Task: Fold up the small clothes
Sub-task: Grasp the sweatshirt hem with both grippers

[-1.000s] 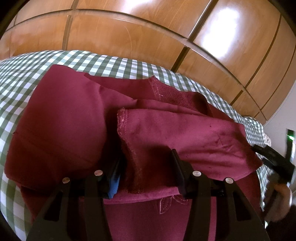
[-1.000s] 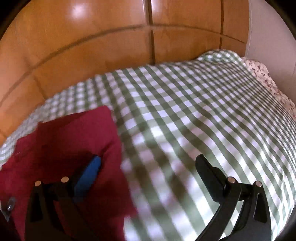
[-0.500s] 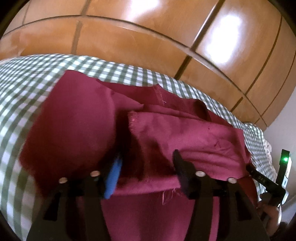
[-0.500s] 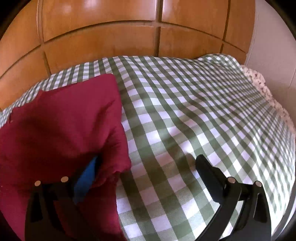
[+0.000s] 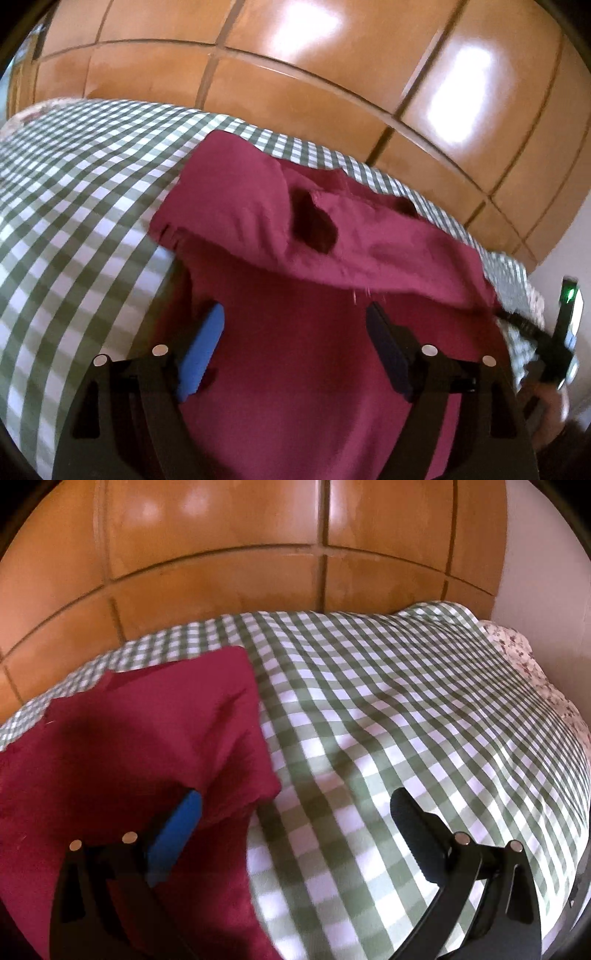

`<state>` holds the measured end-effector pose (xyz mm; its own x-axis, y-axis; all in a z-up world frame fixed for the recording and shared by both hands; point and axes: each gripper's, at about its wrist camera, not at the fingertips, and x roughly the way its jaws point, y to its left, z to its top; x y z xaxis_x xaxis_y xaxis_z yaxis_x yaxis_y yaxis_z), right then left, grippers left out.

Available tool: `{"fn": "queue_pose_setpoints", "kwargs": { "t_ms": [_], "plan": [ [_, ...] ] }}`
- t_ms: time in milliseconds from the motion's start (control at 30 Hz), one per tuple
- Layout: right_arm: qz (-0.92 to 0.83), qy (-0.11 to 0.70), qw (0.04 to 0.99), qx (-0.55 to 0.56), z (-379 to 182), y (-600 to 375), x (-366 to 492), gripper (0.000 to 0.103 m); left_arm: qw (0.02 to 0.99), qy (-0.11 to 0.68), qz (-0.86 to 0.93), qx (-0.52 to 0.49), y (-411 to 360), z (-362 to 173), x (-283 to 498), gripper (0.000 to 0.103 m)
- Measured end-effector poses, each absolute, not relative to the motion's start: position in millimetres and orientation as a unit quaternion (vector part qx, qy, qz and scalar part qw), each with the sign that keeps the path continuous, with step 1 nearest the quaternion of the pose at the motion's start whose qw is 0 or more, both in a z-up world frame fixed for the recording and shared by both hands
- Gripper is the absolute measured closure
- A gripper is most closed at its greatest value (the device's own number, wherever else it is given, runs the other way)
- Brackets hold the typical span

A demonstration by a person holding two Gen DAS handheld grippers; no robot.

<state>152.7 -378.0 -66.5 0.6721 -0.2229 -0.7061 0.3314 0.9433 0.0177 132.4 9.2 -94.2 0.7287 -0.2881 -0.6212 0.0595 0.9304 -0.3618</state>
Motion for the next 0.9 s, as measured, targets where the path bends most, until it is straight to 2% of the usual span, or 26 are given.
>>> {"fn": "queue_pose_setpoints", "kwargs": {
  "t_ms": [267, 300, 367, 500, 633, 733, 800, 867, 900],
  "plan": [
    [-0.102, 0.364, 0.922, 0.090, -53.2, -371.2, 106.2, 0.002, 0.917, 0.361, -0.107, -0.132, 9.0, -95.4, 104.0, 0.024],
    [-0.095, 0.364, 0.922, 0.095, -53.3, -372.0, 101.9, 0.002, 0.917, 0.361, -0.108, -0.132, 9.9, -95.1, 101.4, 0.023],
    [-0.066, 0.366, 0.921, 0.116, -54.8, -375.6, 90.6, 0.002, 0.917, 0.359, -0.115, -0.134, 12.5, -93.4, 95.1, 0.013],
    [-0.003, 0.358, 0.922, 0.148, -57.1, -384.6, 64.9, 0.005, 0.917, 0.354, -0.130, -0.129, 20.4, -89.9, 76.9, 0.012],
    [0.053, 0.365, 0.910, 0.189, -61.0, -398.4, 38.2, 0.022, 0.918, 0.351, -0.134, -0.127, 35.3, -85.2, 57.1, 0.012],
    [0.093, 0.379, 0.892, 0.229, -69.4, -409.9, 18.4, 0.029, 0.911, 0.359, -0.141, -0.149, 55.4, -85.5, 43.8, 0.012],
    [0.111, 0.386, 0.880, 0.252, -75.5, -416.6, 5.6, 0.033, 0.904, 0.366, -0.142, -0.168, 68.7, -88.4, 37.0, 0.019],
    [0.119, 0.389, 0.874, 0.267, -79.5, -422.4, -4.0, 0.042, 0.896, 0.375, -0.145, -0.189, 80.2, -92.3, 31.8, 0.035],
    [0.130, 0.390, 0.868, 0.281, -82.5, -425.7, -10.2, 0.043, 0.890, 0.381, -0.150, -0.203, 86.8, -95.1, 28.6, 0.038]
  ]
}}
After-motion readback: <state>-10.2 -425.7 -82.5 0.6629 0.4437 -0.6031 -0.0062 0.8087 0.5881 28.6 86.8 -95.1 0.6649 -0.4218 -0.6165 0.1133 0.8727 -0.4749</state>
